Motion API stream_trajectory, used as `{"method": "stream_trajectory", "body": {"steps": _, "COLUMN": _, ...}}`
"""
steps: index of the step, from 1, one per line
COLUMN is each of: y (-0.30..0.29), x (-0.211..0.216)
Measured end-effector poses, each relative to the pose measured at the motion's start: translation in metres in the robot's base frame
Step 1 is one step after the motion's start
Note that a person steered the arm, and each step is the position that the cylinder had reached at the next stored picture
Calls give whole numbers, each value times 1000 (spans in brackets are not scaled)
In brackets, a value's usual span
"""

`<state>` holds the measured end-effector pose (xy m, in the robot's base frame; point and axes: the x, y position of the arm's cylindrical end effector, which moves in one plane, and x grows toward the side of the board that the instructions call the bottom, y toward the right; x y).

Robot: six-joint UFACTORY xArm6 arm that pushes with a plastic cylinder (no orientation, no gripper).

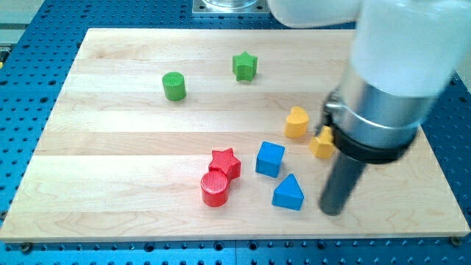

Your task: Move the heart to the top left

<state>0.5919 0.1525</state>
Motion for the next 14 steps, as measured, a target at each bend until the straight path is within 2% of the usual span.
{"method": "stream_trajectory", "body": {"steps": 2, "y": 3, "x": -112}}
{"method": "stream_trajectory", "body": {"steps": 3, "y": -28, "x": -164}}
{"method": "stream_trajectory", "body": {"steps": 4, "y": -71, "x": -183}}
{"method": "stream_trajectory", "body": {"steps": 5, "y": -87, "x": -174}}
{"method": "stream_trajectory", "body": {"steps": 6, "y": -69, "x": -154}}
{"method": "stream_trajectory", "body": {"steps": 8, "y": -118, "x": -124}}
{"method": "stream_trajectory", "body": {"steps": 9, "y": -120, "x": -101}}
{"method": "stream_trajectory", "body": {"steps": 10, "y": -216, "x": -128}}
{"method": "stream_trajectory", "body": {"steps": 11, "y": -302, "x": -173}}
{"method": "stream_trajectory", "body": {"steps": 12, "y": -359, "x": -223}}
{"method": "stream_trajectory", "body": {"steps": 13, "y": -359, "x": -239}}
{"method": "stream_trajectory", "body": {"steps": 14, "y": -327, "x": -226}}
